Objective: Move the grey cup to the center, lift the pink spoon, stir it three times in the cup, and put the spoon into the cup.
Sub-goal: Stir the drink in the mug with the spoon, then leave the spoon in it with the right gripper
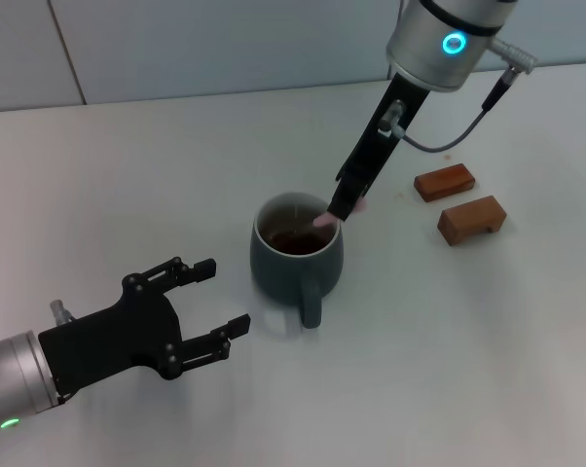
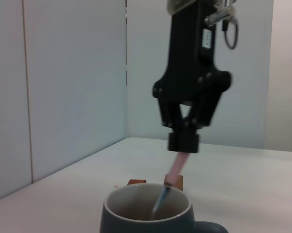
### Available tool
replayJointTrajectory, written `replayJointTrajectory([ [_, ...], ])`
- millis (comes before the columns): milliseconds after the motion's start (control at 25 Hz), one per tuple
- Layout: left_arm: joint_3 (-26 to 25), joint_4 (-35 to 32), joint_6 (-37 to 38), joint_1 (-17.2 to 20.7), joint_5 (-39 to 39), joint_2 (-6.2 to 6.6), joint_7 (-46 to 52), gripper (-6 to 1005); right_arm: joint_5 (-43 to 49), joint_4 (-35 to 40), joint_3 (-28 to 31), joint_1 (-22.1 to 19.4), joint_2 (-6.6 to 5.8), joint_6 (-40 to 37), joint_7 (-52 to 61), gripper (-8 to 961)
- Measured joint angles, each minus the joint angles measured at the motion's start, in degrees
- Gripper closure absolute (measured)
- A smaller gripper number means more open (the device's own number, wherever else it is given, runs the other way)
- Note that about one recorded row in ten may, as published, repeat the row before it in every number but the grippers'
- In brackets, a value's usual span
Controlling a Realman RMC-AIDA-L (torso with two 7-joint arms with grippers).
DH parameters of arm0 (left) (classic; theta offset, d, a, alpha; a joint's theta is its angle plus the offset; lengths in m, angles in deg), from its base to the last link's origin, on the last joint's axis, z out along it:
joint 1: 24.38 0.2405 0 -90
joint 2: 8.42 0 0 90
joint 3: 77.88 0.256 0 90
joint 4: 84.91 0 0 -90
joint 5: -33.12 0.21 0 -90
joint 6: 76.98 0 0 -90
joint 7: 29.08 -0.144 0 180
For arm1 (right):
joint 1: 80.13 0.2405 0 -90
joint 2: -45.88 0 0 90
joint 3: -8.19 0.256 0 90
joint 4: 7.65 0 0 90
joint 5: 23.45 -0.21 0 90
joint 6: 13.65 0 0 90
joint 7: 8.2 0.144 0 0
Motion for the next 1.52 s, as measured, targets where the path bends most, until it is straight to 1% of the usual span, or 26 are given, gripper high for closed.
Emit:
replayJointTrajectory([
  [40, 0.0, 0.02, 0.0, 0.04, 0.0, 0.01, -0.01, 214, 0.41, -0.04, 0.07, 0.03, -0.22, 0.52, 0.1, 838],
  [80, 0.0, 0.02, 0.0, 0.04, 0.0, 0.01, -0.01, 214, 0.93, -0.14, 0.27, 0.08, -0.71, 0.68, 0.22, 838],
  [120, 0.0, 0.03, 0.0, 0.07, 0.0, 0.0, -0.02, 214, 0.93, -0.14, 0.27, 0.08, -0.71, 0.68, 0.22, 838],
  [160, 0.0, 0.03, 0.0, 0.07, 0.0, 0.0, -0.03, 214, 1.17, -0.18, 0.25, 0.09, -1.27, 0.38, 0.51, 839],
  [200, 0.0, 0.03, 0.0, 0.07, 0.0, 0.0, -0.03, 214, 1.17, -0.18, 0.25, 0.09, -1.27, 0.38, 0.51, 839],
  [280, 0.05, 0.04, 0.0, 0.07, 0.0, 0.0, -0.03, 214, 1.3, -0.25, 0.0, -0.03, -1.84, -0.92, 1.21, 839],
  [440, 0.52, 0.03, -0.37, 0.07, 0.0, 0.0, -0.03, 215, 1.24, -0.16, 0.3, -0.01, -1.62, -3.21, 1.28, 835],
  [480, 0.52, 0.03, -0.37, 0.07, 0.0, 0.0, -0.03, 215, 1.06, 0.17, 0.34, 0.13, -1.02, -3.75, 1.3, 834],
  [520, 0.53, 0.06, -0.52, 0.05, 0.0, 0.0, -0.03, 215, 1.06, 0.17, 0.34, 0.13, -1.02, -3.75, 1.3, 833],
  [560, 0.54, 0.14, -0.63, -0.04, -0.01, 0.0, -0.03, 215, 0.91, 0.28, 0.45, 0.35, -0.36, -3.65, 1.29, 832],
  [600, 0.56, 0.16, -0.65, -0.07, 0.0, 0.0, -0.03, 215, 0.91, 0.28, 0.45, 0.35, -0.36, -3.65, 1.29, 831],
  [680, 0.62, 0.2, -0.68, -0.05, -0.01, 0.0, -0.03, 215, 0.62, 0.34, 0.97, 0.92, 0.55, -2.99, 0.92, 829],
  [760, 0.68, 0.2, -0.7, 0.02, -0.01, 0.0, -0.03, 215, 0.61, 0.34, 1.06, 1.06, 0.7, -2.57, 0.84, 827],
  [840, 0.71, 0.29, -0.71, 0.06, -0.01, 0.0, -0.03, 215, 0.91, 0.19, 0.93, 1.32, 0.72, -0.77, 0.83, 825],
  [880, 0.71, 0.38, -0.71, 0.07, 0.0, 0.0, -0.03, 215, 1.52, -0.06, 0.74, 1.42, 0.41, 0.44, 0.84, 824],
  [960, 0.71, 0.41, -0.71, 0.08, -0.01, 0.0, -0.03, 214, 1.82, -0.12, 0.73, 1.42, 0.21, 0.75, 0.85, 822],
  [1080, 0.73, 0.49, -0.71, 0.17, -0.01, 0.03, -0.03, 214, 2.49, -0.18, 0.95, 0.94, -0.94, 0.3, 1.18, 819],
  [1200, 0.78, 0.49, -0.71, 0.17, -0.01, 0.08, -0.03, 214, 2.47, -0.23, 1.05, 0.6, -1.14, -0.68, 1.29, 816],
  [1240, 0.8, 0.49, -0.71, 0.17, 0.0, 0.09, -0.03, 214, 2.36, -0.19, 1.1, 0.5, -1.09, -1.4, 1.33, 815],
  [1280, 0.8, 0.48, -0.71, 0.17, -0.01, 0.1, -0.03, 214, 2.11, 0.16, 1.15, 0.44, -0.47, -2.67, 1.34, 814],
  [1320, 0.8, 0.47, -0.72, 0.17, -0.01, 0.1, -0.03, 214, 2.08, 0.64, 0.94, 0.58, 0.52, -3.11, 1.33, 813],
  [1360, 0.8, 0.47, -0.71, 0.16, -0.01, 0.1, -0.03, 214, 2.08, 0.64, 0.94, 0.58, 0.52, -3.11, 1.33, 813],
  [1400, 0.8, 0.47, -0.71, 0.14, -0.01, 0.1, -0.03, 214, 2.08, 0.72, 0.84, 0.81, 0.99, -3.0, 1.25, 812],
  [1440, 0.8, 0.47, -0.71, 0.14, -0.01, 0.1, -0.03, 214, 2.08, 0.72, 0.84, 0.81, 0.99, -3.0, 1.25, 811],
  [1480, 0.8, 0.47, -0.71, 0.1, -0.01, 0.09, -0.03, 214, 2.08, 0.74, 0.79, 1.24, 1.63, -2.29, 0.99, 810],
  [1520, 0.8, 0.47, -0.71, 0.1, -0.01, 0.09, -0.03, 214, 2.08, 0.74, 0.79, 1.24, 1.63, -2.29, 0.99, 809],
])
